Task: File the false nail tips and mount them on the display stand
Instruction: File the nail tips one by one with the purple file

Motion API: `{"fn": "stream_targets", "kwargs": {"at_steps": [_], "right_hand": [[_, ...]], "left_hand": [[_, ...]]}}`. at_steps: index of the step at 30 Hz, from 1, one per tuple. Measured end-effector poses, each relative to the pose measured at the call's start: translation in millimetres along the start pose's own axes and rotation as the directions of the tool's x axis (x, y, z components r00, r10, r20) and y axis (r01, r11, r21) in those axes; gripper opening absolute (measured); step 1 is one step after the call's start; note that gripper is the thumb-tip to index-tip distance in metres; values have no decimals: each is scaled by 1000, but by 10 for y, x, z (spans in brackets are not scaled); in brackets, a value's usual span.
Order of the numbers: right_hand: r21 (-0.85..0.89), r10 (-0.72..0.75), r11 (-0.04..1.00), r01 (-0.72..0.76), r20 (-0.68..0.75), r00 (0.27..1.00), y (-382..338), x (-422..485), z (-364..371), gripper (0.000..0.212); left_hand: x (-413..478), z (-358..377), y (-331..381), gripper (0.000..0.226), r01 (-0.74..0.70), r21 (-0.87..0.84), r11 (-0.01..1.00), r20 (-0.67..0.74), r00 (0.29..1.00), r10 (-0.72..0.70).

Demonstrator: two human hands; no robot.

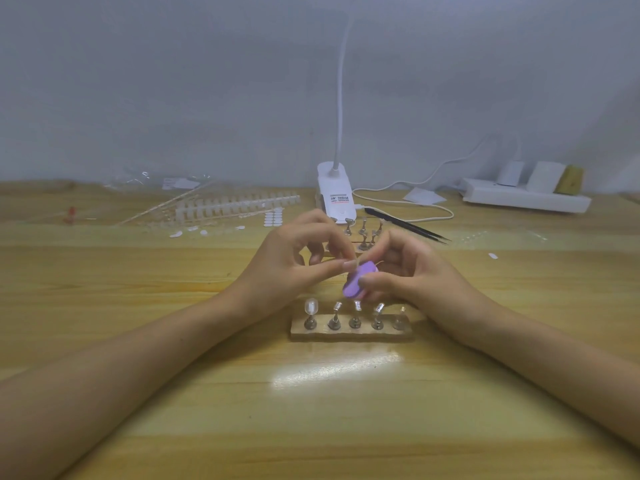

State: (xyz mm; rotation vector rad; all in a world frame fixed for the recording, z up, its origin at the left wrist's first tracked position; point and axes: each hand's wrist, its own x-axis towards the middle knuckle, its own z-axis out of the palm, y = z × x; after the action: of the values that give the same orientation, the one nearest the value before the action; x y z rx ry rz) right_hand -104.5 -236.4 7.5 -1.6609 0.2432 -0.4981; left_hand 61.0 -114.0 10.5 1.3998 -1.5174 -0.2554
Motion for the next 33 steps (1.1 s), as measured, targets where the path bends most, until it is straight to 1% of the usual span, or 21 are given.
{"fn": "stream_targets", "kwargs": {"at_steps": [1, 3, 4, 7, 8, 11, 12, 14, 17, 20, 21, 24, 25, 28, 29, 31, 32, 33], "right_hand": [[4, -9, 1000, 9, -16, 1000, 6, 1, 7, 30], [64, -32, 997, 41, -126, 992, 3, 6, -7, 30], [73, -30, 996, 41, -139, 990, -2, 9, -14, 31], [-14, 3, 1000, -3, 14, 1000, -10, -1, 9, 32], [-17, -6, 1000, 6, 4, 1000, -5, -5, 17, 32], [56, -37, 997, 45, -144, 989, -5, 0, 0, 30], [52, -25, 998, 33, -150, 988, -8, 1, -2, 30], [34, 9, 999, -6, -97, 995, -6, 0, -2, 32], [-21, 7, 1000, -7, -32, 999, -11, -5, 11, 35], [-39, 10, 999, -10, 3, 1000, -26, -9, 12, 35], [-24, 7, 1000, -7, -9, 1000, -22, -10, 9, 35], [54, -6, 998, 13, -121, 993, -7, -1, 2, 32], [52, -2, 999, 8, -115, 993, -7, 5, 3, 32], [-45, 11, 999, -11, -5, 1000, -16, -3, 31, 36], [-31, 3, 1000, -4, -26, 1000, -12, -6, 30, 36], [33, -12, 999, 16, -119, 993, -6, -6, 7, 33], [40, -9, 999, 14, -124, 992, -10, -4, 3, 32], [15, -1, 1000, 2, -86, 996, -17, -3, 7, 32]], "left_hand": [[3, 0, -1, 9, 6, -3, 1000, -3, 1000, -6], [6, -5, -2, 9, 13, -2, 1000, -7, 1000, -13], [3, -5, 0, 10, 8, 3, 1000, -5, 1000, -8], [2, 1, 2, 10, -8, 12, 1000, 4, 1000, 8], [4, 2, 1, 10, -2, 9, 1000, -1, 1000, 2], [5, -8, 2, 7, 15, 9, 1000, -13, 1000, -15], [0, -9, 5, 7, 12, 16, 1000, -5, 1000, -12], [-5, -2, 12, 8, 2, 26, 1000, 15, 1000, -2], [1, 2, 15, 9, 4, 19, 1000, 0, 1000, -4], [-2, 7, 21, 8, -13, 45, 999, 31, 999, 12], [-2, 8, 18, 8, -15, 47, 999, 33, 999, 13], [6, 0, -3, 8, 10, 24, 1000, -14, 1000, -10], [7, -3, -7, 7, 13, 19, 1000, -21, 1000, -12], [5, 3, -10, 7, -3, 17, 1000, -2, 1000, 3], [4, 5, -9, 7, -5, 14, 1000, 3, 1000, 5], [7, 2, -10, 6, 1, 6, 1000, -3, 1000, -1], [8, -1, -9, 5, 4, 6, 1000, -5, 1000, -3], [6, -2, -6, 5, 1, 10, 1000, 0, 1000, -1]]}}
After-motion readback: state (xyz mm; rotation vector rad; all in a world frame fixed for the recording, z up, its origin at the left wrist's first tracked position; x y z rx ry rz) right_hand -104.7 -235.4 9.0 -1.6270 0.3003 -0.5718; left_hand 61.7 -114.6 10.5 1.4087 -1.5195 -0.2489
